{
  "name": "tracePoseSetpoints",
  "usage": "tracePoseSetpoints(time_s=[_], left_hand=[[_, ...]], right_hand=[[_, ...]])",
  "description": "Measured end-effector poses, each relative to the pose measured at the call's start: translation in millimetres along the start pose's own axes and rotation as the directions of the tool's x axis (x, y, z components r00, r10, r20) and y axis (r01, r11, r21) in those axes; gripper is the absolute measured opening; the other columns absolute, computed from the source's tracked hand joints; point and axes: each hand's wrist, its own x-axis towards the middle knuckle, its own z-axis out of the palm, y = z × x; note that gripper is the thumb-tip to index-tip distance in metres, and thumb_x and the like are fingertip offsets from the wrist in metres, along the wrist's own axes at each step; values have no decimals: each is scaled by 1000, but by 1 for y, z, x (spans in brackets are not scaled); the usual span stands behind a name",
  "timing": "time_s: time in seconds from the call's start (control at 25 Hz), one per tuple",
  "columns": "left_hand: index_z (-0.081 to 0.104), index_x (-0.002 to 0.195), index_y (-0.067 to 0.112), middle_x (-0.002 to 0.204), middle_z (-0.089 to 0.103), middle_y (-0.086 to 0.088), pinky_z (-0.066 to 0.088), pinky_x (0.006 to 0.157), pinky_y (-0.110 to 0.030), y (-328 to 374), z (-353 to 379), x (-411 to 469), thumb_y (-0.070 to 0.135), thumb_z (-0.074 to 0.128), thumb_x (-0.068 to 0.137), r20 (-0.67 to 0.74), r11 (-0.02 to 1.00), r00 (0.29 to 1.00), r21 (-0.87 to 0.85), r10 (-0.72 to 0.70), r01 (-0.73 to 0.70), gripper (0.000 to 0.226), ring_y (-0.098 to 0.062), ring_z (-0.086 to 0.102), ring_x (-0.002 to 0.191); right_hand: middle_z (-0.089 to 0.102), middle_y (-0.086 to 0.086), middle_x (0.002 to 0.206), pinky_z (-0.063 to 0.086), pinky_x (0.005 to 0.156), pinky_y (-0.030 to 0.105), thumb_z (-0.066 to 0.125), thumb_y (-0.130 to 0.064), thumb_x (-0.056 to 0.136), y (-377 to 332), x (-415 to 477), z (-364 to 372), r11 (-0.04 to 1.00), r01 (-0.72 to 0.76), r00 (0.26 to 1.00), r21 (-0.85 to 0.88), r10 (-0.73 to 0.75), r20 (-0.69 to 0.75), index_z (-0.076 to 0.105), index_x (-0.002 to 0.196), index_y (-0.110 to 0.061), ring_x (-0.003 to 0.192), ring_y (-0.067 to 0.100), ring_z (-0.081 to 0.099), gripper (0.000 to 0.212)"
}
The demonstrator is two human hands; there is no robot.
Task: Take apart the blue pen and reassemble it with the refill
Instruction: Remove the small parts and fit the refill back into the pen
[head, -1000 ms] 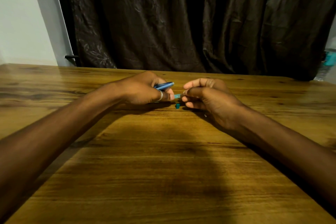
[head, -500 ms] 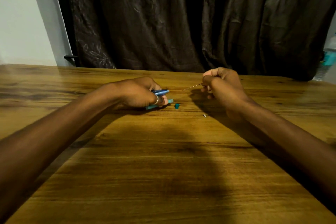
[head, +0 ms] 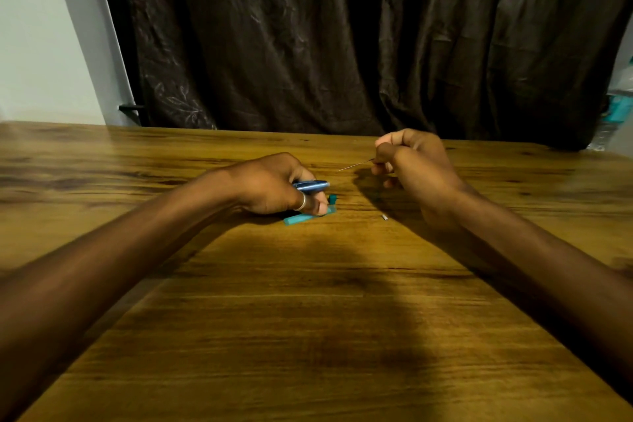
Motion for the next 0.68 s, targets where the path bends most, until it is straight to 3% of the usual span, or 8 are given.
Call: tracePoseSetpoints(time_s=[0.12, 0.24, 0.32, 0.44, 0.56, 0.68], left_hand=[[75, 105, 27, 106, 75, 6, 55, 93, -34, 0, -2, 0, 36, 79, 83, -6, 1000, 1000, -8, 6, -6, 25, -10, 68, 100], [66, 115, 27, 106, 74, 4, 51, 70, -26, 1, -4, -2, 46, 59, 96, -1, 994, 1000, -102, 28, -28, 28, -9, 62, 79], [59, 124, 28, 109, 75, 4, 45, 55, -22, 1, -6, -2, 43, 44, 104, -9, 975, 1000, -221, 11, -13, 29, -9, 53, 68], [60, 126, 25, 109, 75, -1, 44, 50, -16, 0, -10, -3, 30, 42, 107, -46, 963, 998, -263, 43, -54, 26, -7, 50, 64], [62, 124, 17, 96, 77, 4, 44, 49, -13, -1, -11, -4, 20, 41, 108, -68, 945, 993, -306, 101, -117, 27, 0, 51, 56], [63, 125, 22, 78, 76, 18, 41, 45, -11, 0, -12, -6, 21, 41, 108, -61, 942, 991, -308, 119, -132, 27, 6, 51, 52]], right_hand=[[69, 0, 79, 51, 50, 18, 59, -10, 91, 0, -1, 0, 1000, 0, 1000, 5, 0, 3, 67, 91, -19, 75, 11, 67, 12], [71, -1, 81, 53, 59, 26, 60, -11, 91, -1, 1, -2, 1000, -15, 1000, 26, 15, -24, 68, 92, -19, 79, 14, 68, 11], [71, 0, 84, 53, 63, 28, 61, -11, 90, -2, 2, -3, 999, -14, 999, 52, 16, -44, 68, 92, -19, 82, 15, 68, 11], [70, -2, 83, 53, 61, 25, 61, -11, 91, -3, 1, -3, 997, -6, 999, 82, 10, -52, 68, 96, -17, 79, 11, 68, 11], [70, 0, 81, 52, 57, 22, 61, -9, 91, -3, 1, -3, 994, 1, 1000, 112, 1, -22, 68, 99, -14, 76, 10, 66, 12], [70, 1, 79, 51, 58, 24, 62, -7, 90, -2, 1, -2, 993, 15, 1000, 119, -15, -4, 68, 96, -16, 75, 12, 67, 12]])
